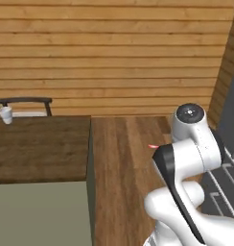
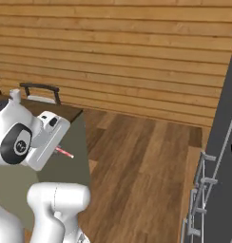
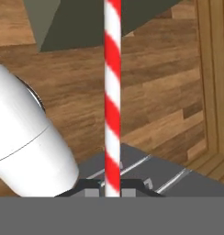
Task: Take a straw from the drawer in front and place it inside the glass cup on the dining counter.
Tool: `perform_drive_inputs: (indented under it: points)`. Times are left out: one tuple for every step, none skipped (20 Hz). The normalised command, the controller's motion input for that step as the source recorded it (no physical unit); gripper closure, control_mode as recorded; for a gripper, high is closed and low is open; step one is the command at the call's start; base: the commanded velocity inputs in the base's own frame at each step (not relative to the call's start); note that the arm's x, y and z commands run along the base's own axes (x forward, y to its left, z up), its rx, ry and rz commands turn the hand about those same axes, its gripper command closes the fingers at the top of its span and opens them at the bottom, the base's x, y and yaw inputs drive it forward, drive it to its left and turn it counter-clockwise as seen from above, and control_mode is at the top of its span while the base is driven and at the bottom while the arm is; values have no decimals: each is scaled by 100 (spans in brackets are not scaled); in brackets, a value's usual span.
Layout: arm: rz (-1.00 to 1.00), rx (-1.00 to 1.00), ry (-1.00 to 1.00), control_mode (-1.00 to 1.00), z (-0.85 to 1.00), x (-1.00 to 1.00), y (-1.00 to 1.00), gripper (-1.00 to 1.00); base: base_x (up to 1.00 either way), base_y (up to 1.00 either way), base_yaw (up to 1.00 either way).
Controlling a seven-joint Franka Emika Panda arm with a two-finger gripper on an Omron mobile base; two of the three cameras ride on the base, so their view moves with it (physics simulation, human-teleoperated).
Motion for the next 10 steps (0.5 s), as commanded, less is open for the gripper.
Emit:
perform_drive_inputs:
  points:
    - [0, 0, 0, 100, 0, 0, 0, 100, 88, -54, 15]
    - [0, 0, 0, 100, 0, 0, 0, 100, 87, -67, 18]
    - [0, 0, 0, 100, 0, 0, 0, 100, 87, -71, 18]
    - [0, 0, 0, 100, 0, 0, 0, 100, 89, -60, 17]
    - [0, 0, 0, 100, 0, 0, 0, 100, 92, -54, 17]
    - [0, 0, 0, 100, 0, 0, 0, 100, 93, -50, 16]
    - [0, 0, 0, 100, 0, 0, 0, 100, 97, -45, 17]
    - [0, 0, 0, 100, 0, 0, 0, 100, 96, -46, 17]
    - [0, 0, 0, 100, 0, 0, 0, 100, 98, -53, 18]
    - [0, 0, 0, 100, 0, 0, 0, 100, 99, -53, 18]
